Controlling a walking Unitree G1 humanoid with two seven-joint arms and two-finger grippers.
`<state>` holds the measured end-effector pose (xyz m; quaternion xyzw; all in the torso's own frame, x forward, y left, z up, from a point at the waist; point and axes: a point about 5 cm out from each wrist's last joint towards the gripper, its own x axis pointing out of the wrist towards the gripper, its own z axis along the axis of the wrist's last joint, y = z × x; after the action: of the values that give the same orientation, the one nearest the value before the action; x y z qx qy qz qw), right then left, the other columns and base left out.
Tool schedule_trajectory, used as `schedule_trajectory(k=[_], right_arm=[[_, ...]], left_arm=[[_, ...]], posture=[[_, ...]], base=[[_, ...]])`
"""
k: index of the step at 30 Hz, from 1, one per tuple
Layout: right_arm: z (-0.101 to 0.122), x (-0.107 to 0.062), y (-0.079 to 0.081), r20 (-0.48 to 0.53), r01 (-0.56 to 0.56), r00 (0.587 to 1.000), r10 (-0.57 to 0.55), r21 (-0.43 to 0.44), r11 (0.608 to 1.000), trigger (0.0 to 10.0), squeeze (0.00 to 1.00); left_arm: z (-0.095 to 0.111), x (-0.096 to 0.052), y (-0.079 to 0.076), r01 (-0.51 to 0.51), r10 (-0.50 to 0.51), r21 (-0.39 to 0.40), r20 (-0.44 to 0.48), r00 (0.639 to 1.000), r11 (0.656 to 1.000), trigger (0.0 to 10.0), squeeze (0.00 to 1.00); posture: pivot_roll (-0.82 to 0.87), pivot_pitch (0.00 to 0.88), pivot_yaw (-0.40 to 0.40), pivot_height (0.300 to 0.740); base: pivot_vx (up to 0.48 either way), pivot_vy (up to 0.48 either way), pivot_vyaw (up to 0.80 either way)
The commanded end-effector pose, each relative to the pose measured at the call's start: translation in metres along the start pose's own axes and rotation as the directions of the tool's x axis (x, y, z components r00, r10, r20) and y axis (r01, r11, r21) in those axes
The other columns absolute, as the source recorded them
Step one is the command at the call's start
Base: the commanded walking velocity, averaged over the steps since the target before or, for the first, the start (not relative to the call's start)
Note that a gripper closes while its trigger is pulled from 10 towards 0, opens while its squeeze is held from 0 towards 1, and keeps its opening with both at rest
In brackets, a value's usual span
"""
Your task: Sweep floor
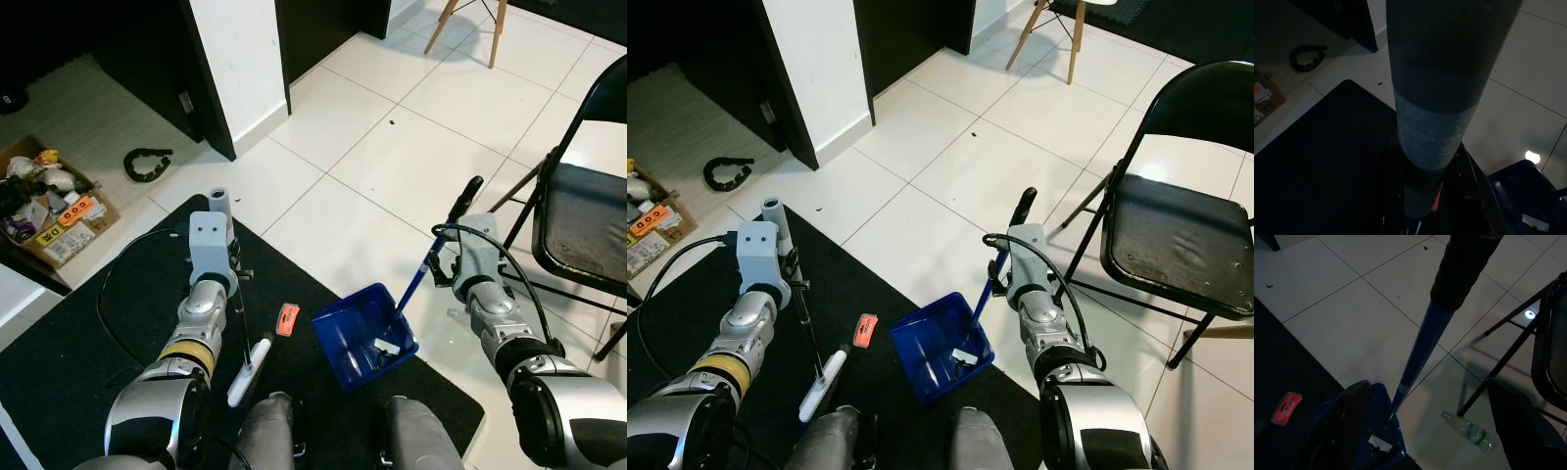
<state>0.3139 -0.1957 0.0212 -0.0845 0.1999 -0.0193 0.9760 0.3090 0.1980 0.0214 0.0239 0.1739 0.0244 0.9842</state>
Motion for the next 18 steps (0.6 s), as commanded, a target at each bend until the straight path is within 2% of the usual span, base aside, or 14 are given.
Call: schedule_trajectory(k=[1,18], right_arm=[[-0.004,-0.0014,-0.001,-0.011,0.001,1.0,-0.001,-0.006,1.0,10.0,0.0],[-0.0072,-0.0027,-0.0039,-0.018,0.006,1.0,-0.006,-0.019,1.0,10.0,0.0]], left_arm=[[-0.0312,-0.0106,-0.0074,0.01,-0.015,-0.037,-0.128,0.992,0.999,10.0,0.0],[-0.0341,-0.0119,-0.0109,0.016,-0.022,-0.046,-0.133,0.991,0.999,10.0,0.0]], posture=[[-0.05,0.101,-0.021,0.74],[-0.05,0.075,-0.029,0.74]], base=[[0.0,0.0,0.0],[0.0,0.0,0.0]])
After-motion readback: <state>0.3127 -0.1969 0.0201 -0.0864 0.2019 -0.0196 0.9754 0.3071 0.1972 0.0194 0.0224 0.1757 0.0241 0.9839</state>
